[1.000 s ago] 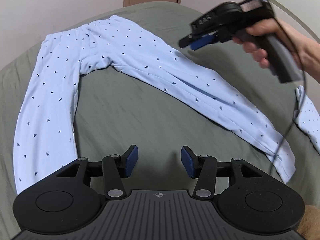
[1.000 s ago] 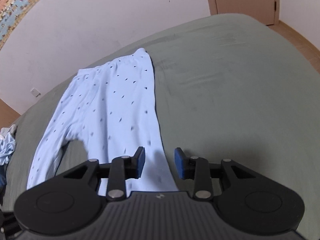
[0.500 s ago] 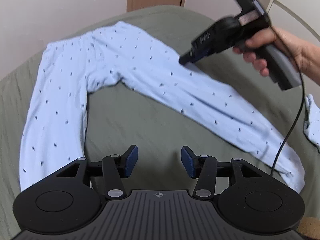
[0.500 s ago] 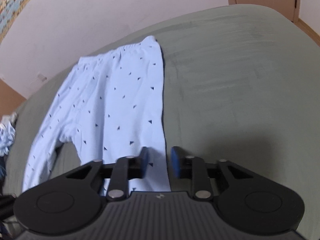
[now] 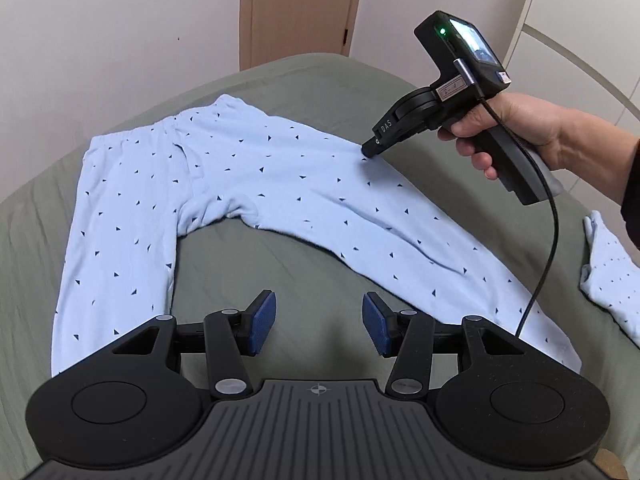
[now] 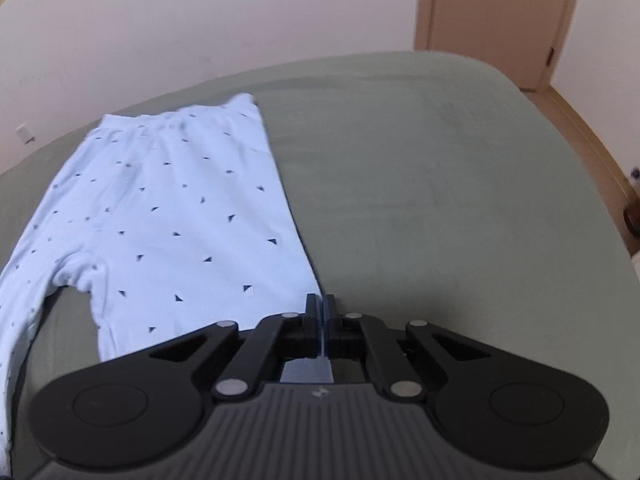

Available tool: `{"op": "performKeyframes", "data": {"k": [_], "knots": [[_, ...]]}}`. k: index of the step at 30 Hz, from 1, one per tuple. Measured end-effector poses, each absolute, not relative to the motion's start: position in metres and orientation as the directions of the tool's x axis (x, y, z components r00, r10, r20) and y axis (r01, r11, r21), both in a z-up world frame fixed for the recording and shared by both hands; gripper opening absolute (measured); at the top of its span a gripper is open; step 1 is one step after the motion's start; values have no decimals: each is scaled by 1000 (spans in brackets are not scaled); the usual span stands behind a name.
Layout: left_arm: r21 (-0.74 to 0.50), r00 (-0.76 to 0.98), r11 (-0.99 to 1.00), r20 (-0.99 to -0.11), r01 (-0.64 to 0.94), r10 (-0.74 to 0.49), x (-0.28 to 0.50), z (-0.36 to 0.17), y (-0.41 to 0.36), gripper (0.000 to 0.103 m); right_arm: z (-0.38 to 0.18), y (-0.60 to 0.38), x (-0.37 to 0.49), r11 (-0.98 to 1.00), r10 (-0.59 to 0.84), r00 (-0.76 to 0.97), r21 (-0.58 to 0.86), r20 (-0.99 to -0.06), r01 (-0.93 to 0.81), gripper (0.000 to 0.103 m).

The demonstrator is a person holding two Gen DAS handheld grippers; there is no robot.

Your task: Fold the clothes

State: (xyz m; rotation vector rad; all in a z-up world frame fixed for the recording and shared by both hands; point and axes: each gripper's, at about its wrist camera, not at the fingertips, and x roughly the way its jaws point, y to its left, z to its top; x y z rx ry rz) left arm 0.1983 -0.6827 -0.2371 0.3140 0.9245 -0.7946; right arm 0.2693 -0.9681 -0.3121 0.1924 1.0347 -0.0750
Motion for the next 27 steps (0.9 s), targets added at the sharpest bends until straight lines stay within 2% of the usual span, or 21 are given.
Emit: {"op": "performKeyframes", "data": {"k": [2, 5, 11, 17, 23, 27], "knots": [[-84, 348, 681, -810, 727, -472, 198, -238, -683, 47, -318, -970, 268, 976, 24, 511, 131, -859, 174, 2], [-88, 348, 685, -810, 723, -472, 199, -239, -682, 47, -314, -976, 262, 965, 40, 531, 170, -846, 198, 18], [-88, 352, 693, -811, 715, -467, 199, -238, -672, 47, -290, -984, 232, 932, 112, 581, 287, -806, 219, 20], [-76, 375, 718, -812, 692, -447, 199, -236, -649, 47, -278, -960, 179, 902, 190, 574, 372, -796, 218, 27], [-33, 420, 777, -827, 628, -374, 211, -239, -597, 47, -272, -896, 129, 863, 303, 583, 476, -754, 168, 37], [-4, 452, 820, -833, 572, -319, 222, -244, -552, 47, -289, -837, 110, 774, 419, 577, 608, -701, 177, 40]]}}
